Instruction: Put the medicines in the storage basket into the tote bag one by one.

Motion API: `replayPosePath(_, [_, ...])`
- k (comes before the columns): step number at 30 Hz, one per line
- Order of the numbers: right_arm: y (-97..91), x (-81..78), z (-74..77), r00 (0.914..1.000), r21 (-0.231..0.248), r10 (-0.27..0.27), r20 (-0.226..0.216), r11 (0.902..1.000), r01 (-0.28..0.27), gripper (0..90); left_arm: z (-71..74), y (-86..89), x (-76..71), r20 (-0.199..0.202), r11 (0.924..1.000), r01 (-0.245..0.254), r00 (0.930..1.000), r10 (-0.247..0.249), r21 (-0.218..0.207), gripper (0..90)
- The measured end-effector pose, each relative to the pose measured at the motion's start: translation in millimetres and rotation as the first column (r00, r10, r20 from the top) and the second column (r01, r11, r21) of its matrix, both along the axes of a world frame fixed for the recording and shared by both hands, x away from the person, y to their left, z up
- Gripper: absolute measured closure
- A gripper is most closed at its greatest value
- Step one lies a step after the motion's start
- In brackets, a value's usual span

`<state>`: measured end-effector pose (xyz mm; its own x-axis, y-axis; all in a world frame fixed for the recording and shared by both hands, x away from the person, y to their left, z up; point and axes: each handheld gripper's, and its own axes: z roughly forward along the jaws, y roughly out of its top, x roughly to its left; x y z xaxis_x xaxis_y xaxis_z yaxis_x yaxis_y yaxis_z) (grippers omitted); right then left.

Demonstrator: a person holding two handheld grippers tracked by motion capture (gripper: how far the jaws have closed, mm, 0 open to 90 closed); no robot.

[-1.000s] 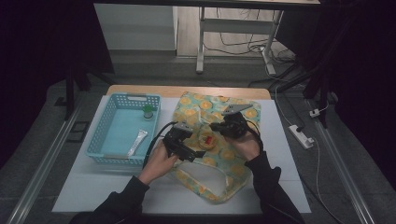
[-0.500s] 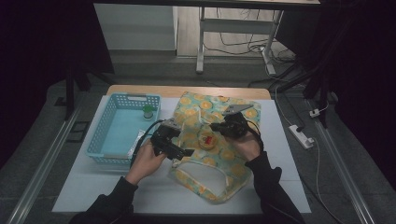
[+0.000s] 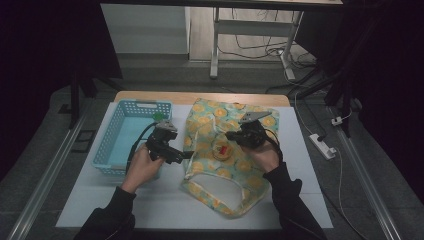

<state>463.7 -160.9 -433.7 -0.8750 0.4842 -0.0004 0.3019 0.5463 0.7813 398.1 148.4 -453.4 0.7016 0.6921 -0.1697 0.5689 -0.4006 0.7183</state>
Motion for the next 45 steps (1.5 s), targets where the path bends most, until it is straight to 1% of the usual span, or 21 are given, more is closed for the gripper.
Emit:
replayPosePath(2, [-0.3,0.1,0.0,1.0,0.0,0.0,0.0,1.0,0.0,90.0,0.1,6.9,1.1,-0.005,0.9998,-0.017,0.9998,0.017,0.001,0.0])
replayPosePath(5, [-0.6,0.2,-0.2,1.0,0.001,0.0,-0.002,1.0,0.0,90.0,2.6,18.6,2.1,-0.005,0.9992,-0.038,0.9993,0.038,-0.014,0.0])
replayPosePath(7, [-0.9,0.4,-0.4,1.0,0.001,-0.001,-0.002,1.0,0.001,90.0,4.9,26.9,2.3,-0.004,0.9979,-0.063,0.998,0.063,-0.015,0.0])
replayPosePath(10, [-1.1,0.5,-0.4,1.0,0.001,-0.002,-0.002,1.0,0.002,90.0,6.7,39.4,3.0,-0.011,0.9951,-0.099,0.995,0.099,-0.003,0.0])
replayPosePath(14, [-0.7,0.1,-0.3,1.0,0.003,0.005,-0.001,1.0,-0.005,90.0,5.1,51.3,4.1,-0.023,0.9868,-0.157,0.9872,0.158,0.039,0.1])
replayPosePath(15, [-0.7,0.0,-0.3,1.0,0.003,0.006,0.0,1.0,-0.006,90.0,4.4,54.1,4.5,-0.024,0.9844,-0.171,0.9849,0.172,0.044,0.1])
replayPosePath(18, [-0.7,-0.2,-0.2,1.0,0.004,0.008,0.002,1.0,-0.008,90.0,2.1,62.1,5.9,-0.024,0.979,-0.197,0.9798,0.198,0.053,0.8])
replayPosePath(21, [-1.0,0.0,0.1,0.9999,0.003,0.01,0.001,0.9999,-0.01,90.0,-1.2,67.7,7.6,-0.024,0.9721,-0.221,0.9745,0.223,0.079,1.6])
replayPosePath(25, [-0.7,0.1,-0.2,0.9999,0.002,0.01,0.0,0.9999,-0.01,90.0,-7.4,74.2,11.1,-0.024,0.965,-0.233,0.9711,0.237,0.12,1.6])
replayPosePath(28, [-0.1,0.0,-0.4,0.9999,0.001,0.011,0.0,0.9999,-0.011,90.0,-13.1,78.6,14.8,-0.037,0.9606,-0.242,0.9677,0.249,0.137,1.1])
replayPosePath(31, [0.5,0.0,-0.5,0.9999,0.0,0.013,0.0,0.9999,-0.013,90.0,-18.2,81.2,20.4,-0.058,0.9555,-0.246,0.9644,0.258,0.163,0.3])
replayPosePath(33, [0.9,-0.1,-0.6,0.9999,-0.001,0.013,0.002,0.9999,-0.013,90.0,-20.7,82.1,24.0,-0.073,0.9545,-0.247,0.9624,0.262,0.168,0.1])
replayPosePath(36, [1.1,-0.2,-0.7,0.9999,-0.002,0.014,0.002,0.9999,-0.014,90.0,-25.2,82.0,29.2,-0.094,0.9503,-0.244,0.9595,0.266,0.194,0.0])
replayPosePath(38, [1.3,-0.1,-0.9,0.9999,-0.002,0.014,0.001,0.9999,-0.014,90.0,-28.8,82.2,32.6,-0.109,0.9461,-0.245,0.9561,0.272,0.211,0.0])
replayPosePath(40, [1.6,-0.1,-1.3,0.9999,-0.003,0.013,0.001,0.9999,-0.013,90.0,-33.1,82.7,35.7,-0.124,0.9443,-0.245,0.9532,0.276,0.22,0.1])
replayPosePath(41, [1.7,-0.1,-1.4,0.9999,-0.004,0.014,0.0,0.9999,-0.014,90.0,-35.7,82.4,37.1,-0.131,0.9422,-0.245,0.9513,0.279,0.229,0.3])
replayPosePath(43, [2.0,0.0,-1.7,0.9999,-0.005,0.015,-0.001,0.9999,-0.015,90.0,-41.7,80.9,39.6,-0.149,0.9339,-0.243,0.9458,0.288,0.262,0.7])
replayPosePath(45, [2.4,0.0,-2.0,0.9999,-0.006,0.016,0.0,0.9999,-0.016,90.0,-45.5,79.0,41.7,-0.168,0.9264,-0.231,0.9425,0.289,0.298,0.9])
